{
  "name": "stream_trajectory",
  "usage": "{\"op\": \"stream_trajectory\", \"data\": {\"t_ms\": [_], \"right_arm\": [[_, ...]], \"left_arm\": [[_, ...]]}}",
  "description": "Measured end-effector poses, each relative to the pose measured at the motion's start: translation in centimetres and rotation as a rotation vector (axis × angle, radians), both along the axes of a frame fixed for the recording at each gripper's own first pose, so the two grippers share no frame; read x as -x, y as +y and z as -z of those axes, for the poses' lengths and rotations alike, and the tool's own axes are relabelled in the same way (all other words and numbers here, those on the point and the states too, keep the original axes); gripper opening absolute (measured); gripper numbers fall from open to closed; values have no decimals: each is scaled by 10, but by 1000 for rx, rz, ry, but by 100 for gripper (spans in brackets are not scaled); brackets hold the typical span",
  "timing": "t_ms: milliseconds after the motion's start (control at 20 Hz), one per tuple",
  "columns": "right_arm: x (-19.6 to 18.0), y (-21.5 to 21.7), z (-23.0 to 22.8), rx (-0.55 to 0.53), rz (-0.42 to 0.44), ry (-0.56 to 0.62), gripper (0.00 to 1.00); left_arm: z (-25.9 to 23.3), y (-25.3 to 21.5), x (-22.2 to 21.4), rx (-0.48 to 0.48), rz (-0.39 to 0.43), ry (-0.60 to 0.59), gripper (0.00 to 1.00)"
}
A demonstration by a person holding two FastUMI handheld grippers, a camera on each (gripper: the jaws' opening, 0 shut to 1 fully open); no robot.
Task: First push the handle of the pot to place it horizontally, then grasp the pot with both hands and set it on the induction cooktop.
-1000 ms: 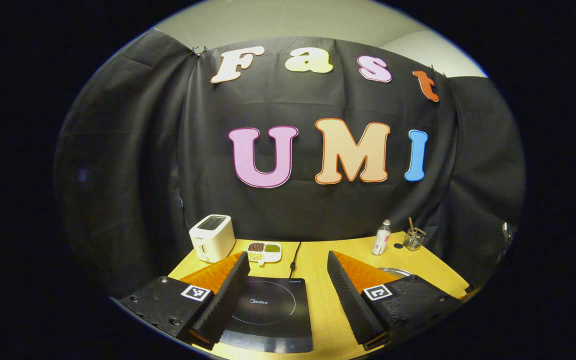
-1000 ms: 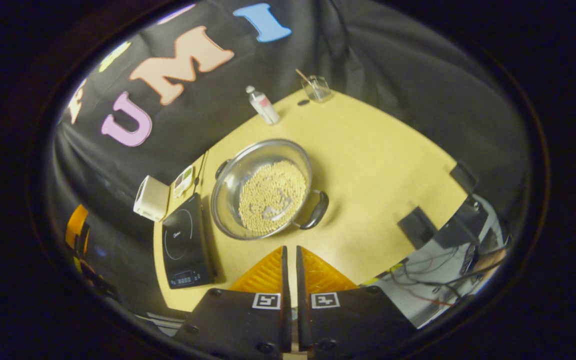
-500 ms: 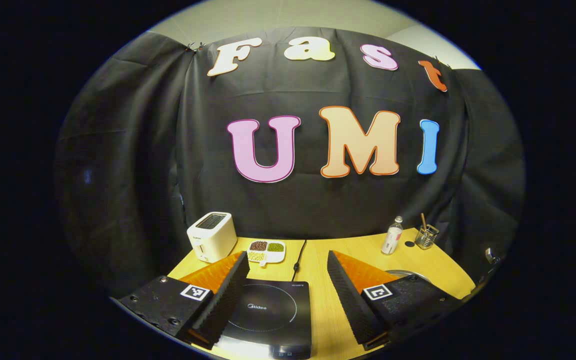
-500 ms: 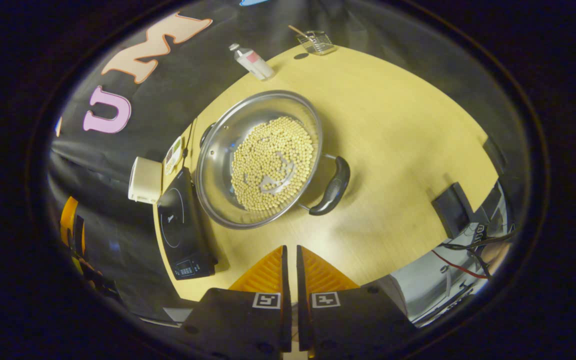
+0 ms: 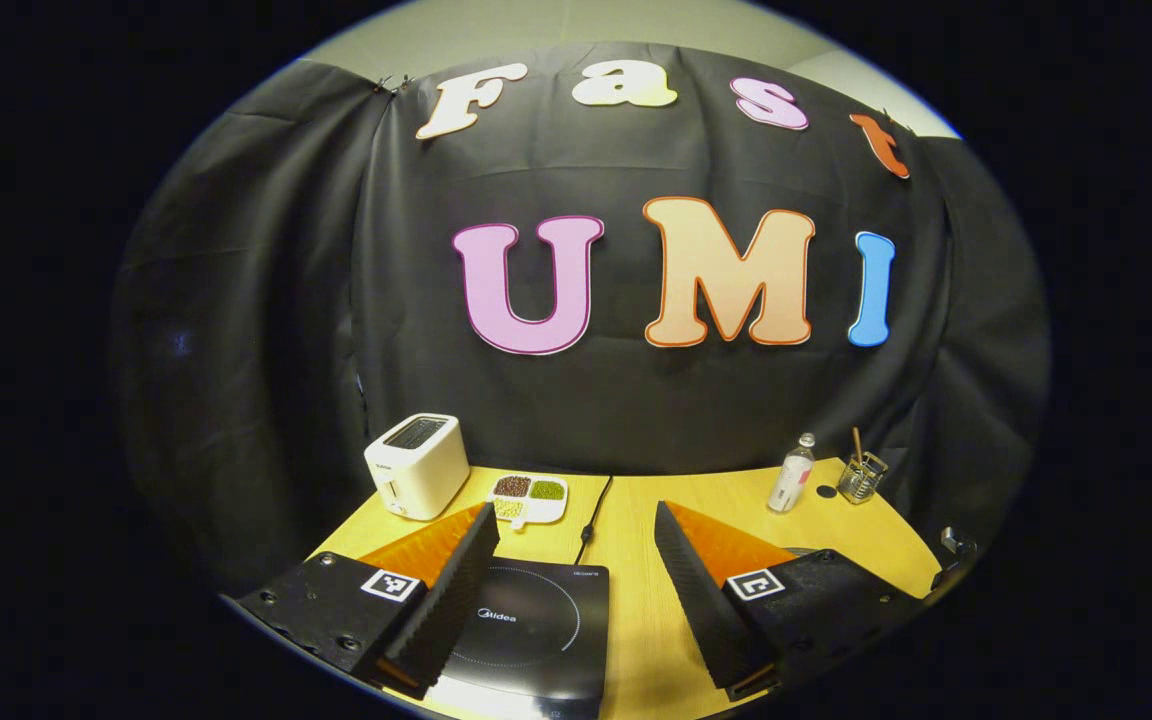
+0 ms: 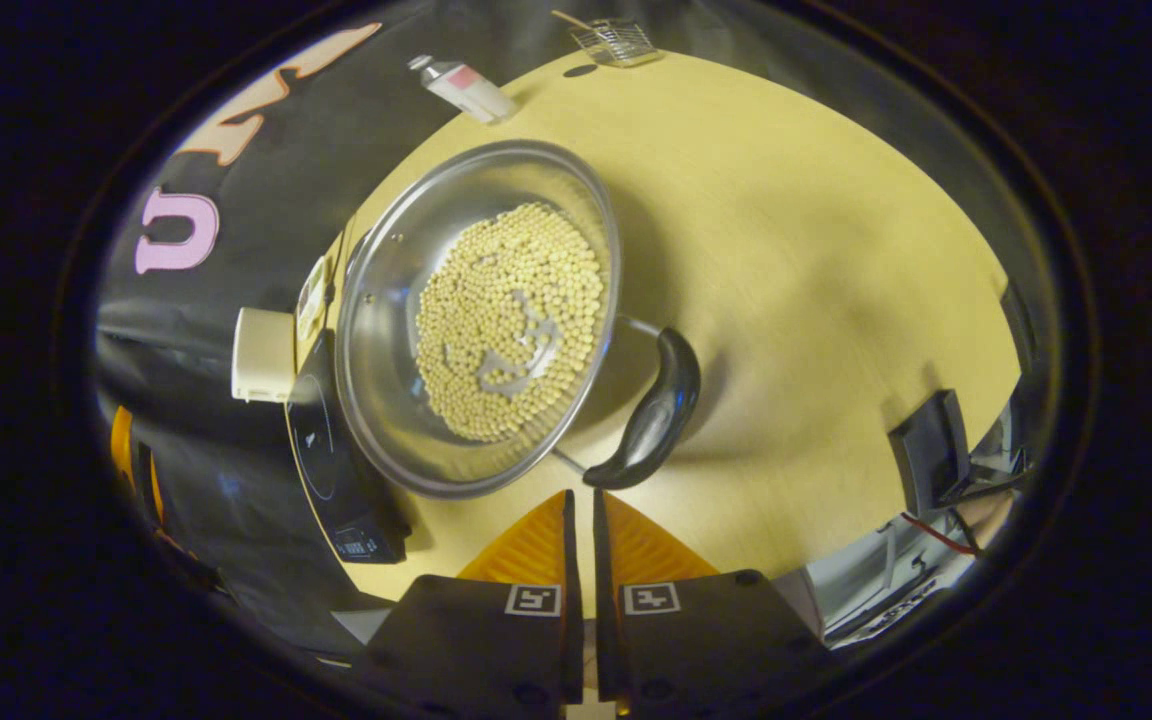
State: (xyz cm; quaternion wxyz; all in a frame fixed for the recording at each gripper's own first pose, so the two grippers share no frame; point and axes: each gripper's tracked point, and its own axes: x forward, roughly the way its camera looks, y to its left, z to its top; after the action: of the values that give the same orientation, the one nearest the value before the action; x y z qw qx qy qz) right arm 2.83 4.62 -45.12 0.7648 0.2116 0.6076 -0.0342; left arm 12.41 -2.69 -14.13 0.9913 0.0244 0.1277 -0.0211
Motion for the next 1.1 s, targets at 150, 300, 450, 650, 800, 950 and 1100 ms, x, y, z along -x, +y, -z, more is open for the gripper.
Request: {"op": "stream_trajectory", "data": {"t_ms": [150, 300, 450, 650, 800, 950, 1100], "right_arm": [[-12, -11, 0, 3, 29, 5, 8], [-24, -26, 0, 20, 56, -3, 8], [-38, -40, -5, 26, 84, -12, 8], [-55, -51, -7, 29, 109, -19, 8], [-69, -54, -8, 24, 126, -25, 8], [-84, -61, -10, 42, 141, -37, 8], [-96, -67, -14, 36, 184, -48, 8]], "left_arm": [[0, -1, -3, -6, -11, 2, 96], [5, -2, -6, 6, -19, 12, 96], [10, -1, -7, 15, -32, 27, 94], [15, 6, -5, 14, -50, 43, 96], [21, 12, -4, 14, -67, 61, 96], [29, 17, -3, 24, -78, 89, 96], [29, 18, -3, 47, -85, 87, 96]]}}
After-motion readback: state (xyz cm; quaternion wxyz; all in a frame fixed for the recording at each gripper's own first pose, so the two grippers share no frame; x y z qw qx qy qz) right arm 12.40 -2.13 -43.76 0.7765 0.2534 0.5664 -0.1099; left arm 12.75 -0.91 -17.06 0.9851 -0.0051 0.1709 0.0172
